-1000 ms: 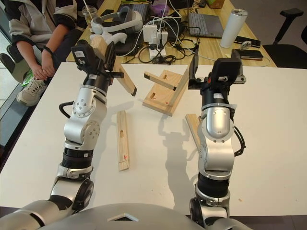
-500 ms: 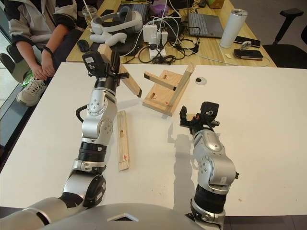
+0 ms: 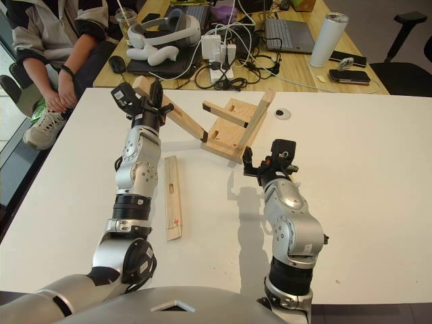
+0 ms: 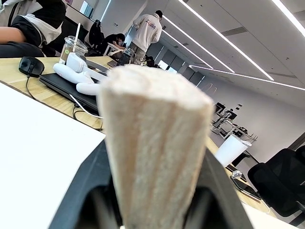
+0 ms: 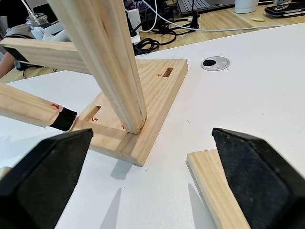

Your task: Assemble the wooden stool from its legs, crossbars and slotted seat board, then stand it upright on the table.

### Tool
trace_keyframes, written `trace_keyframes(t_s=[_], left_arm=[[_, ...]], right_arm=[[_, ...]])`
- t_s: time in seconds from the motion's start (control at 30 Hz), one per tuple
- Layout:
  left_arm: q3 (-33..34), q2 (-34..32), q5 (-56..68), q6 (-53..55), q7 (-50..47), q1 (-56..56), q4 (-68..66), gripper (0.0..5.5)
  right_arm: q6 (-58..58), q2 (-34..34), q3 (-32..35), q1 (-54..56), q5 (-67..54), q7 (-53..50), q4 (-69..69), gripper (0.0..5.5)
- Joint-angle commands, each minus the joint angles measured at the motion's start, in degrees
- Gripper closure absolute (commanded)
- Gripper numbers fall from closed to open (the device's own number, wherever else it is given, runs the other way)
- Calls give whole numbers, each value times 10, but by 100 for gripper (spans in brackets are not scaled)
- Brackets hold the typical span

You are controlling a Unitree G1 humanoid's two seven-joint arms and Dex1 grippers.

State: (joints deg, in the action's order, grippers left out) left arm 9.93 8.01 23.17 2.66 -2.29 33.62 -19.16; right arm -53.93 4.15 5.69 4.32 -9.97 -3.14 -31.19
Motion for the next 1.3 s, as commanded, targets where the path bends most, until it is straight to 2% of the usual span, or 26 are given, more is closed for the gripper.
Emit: trace_keyframes(t_s=[0.03, 0.3, 0.4, 0.5, 0.6, 0.83, 0.93, 1.13, 1.3], left_arm=[[-8, 29, 5, -16, 13, 39, -7, 449], [-16, 38, 6, -41, 30, 62, -53, 449], [-21, 34, 2, -49, 38, 71, -71, 449], [-17, 27, 6, -62, 41, 81, -90, 449], [-11, 27, 10, -72, 41, 88, -107, 449], [-11, 26, 12, -89, 57, 93, -146, 449], [-14, 25, 11, -90, 69, 98, -154, 449], [-45, 7, -29, -107, 108, 107, -183, 449], [-51, -20, -59, -125, 134, 113, -202, 449]], right_arm=[[2, -1, -4, -2, -6, 3, 3, 87], [22, 1, -21, -16, -22, 30, 0, 87], [83, -46, -66, -55, -69, 141, -41, 87], [84, -113, -61, -85, -145, 254, -88, 87], [86, -152, -57, -89, -174, 294, -91, 87], [85, -191, -73, -109, -227, 331, -104, 87], [129, -206, -84, -124, -201, 333, -95, 87], [219, -160, -120, -129, -168, 289, -86, 87], [207, -164, -111, -126, -228, 300, -88, 87]])
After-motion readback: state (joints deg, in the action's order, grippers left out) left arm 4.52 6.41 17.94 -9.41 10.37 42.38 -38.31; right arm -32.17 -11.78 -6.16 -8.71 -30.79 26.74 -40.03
